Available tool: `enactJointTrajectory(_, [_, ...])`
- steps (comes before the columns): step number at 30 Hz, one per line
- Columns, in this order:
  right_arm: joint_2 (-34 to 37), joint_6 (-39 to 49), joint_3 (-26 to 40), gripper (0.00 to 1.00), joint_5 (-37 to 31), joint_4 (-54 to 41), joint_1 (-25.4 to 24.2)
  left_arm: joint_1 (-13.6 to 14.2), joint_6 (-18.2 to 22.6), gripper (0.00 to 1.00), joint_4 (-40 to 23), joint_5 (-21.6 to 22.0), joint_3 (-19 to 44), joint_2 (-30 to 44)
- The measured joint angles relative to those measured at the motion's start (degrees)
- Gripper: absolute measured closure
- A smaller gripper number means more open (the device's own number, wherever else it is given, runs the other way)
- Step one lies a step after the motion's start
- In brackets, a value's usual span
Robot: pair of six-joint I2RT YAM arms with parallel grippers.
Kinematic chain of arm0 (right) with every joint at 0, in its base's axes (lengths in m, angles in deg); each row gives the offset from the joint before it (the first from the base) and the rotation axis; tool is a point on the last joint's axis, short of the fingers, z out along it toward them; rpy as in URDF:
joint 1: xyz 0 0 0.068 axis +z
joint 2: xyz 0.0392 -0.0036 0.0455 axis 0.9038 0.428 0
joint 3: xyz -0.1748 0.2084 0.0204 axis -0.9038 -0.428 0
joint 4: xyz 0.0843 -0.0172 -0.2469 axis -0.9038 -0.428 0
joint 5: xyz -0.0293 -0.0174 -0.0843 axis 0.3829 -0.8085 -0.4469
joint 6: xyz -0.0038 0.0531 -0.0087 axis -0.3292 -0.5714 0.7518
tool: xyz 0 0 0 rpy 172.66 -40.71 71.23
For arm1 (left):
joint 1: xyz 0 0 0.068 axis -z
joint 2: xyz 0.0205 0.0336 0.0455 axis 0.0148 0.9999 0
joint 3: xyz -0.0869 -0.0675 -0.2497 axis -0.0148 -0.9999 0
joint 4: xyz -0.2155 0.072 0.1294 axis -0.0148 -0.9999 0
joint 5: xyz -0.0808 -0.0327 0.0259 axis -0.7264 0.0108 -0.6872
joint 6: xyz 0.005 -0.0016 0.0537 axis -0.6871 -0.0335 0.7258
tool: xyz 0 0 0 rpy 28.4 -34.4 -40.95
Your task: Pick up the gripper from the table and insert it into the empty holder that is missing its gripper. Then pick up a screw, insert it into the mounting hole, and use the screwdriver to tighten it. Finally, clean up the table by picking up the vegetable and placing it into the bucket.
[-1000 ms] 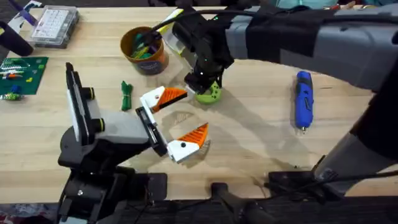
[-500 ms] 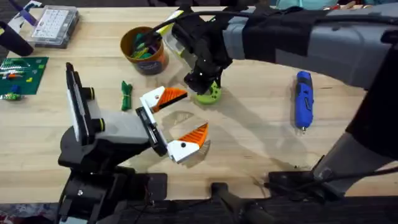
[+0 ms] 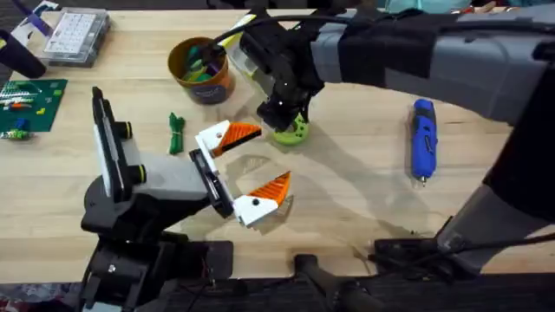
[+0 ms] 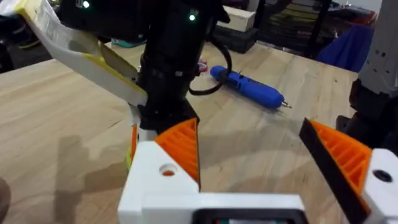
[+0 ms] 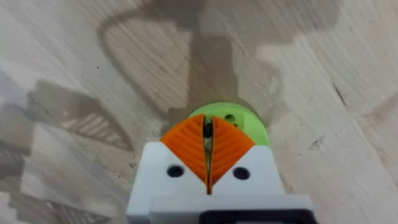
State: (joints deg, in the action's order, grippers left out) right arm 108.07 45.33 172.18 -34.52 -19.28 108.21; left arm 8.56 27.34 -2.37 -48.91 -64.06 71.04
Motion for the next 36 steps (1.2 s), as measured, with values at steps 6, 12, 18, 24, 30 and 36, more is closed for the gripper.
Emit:
enactJointTrajectory(6, [-1.94,0.03,0.53,0.994,0.02,-3.19,-0.09,0.0,0.0,0.01,0.0,0.0,0.0,0.0])
enactJointTrajectory(12, [-4.6,0.54,5.54,0.994,0.0,-8.76,-0.17,0.0,0.0,0.01,0.0,0.0,0.0,0.0])
enactJointTrajectory(18, [-5.69,1.57,13.85,0.995,0.02,-16.88,-0.17,-0.01,0.0,0.01,0.0,0.0,0.0,-0.02])
enactJointTrajectory(24, [-5.73,1.93,21.92,0.995,0.03,-24.41,-0.17,0.0,0.0,0.01,0.0,0.0,0.0,0.0])
enactJointTrajectory(30, [-5.74,2.14,30.68,0.995,0.03,-30.24,0.43,0.0,-0.01,0.01,0.0,0.0,0.0,-0.02])
enactJointTrajectory(36, [-5.78,2.21,37.45,0.995,0.03,-34.45,2.91,0.0,0.0,0.01,0.0,0.0,0.0,0.0])
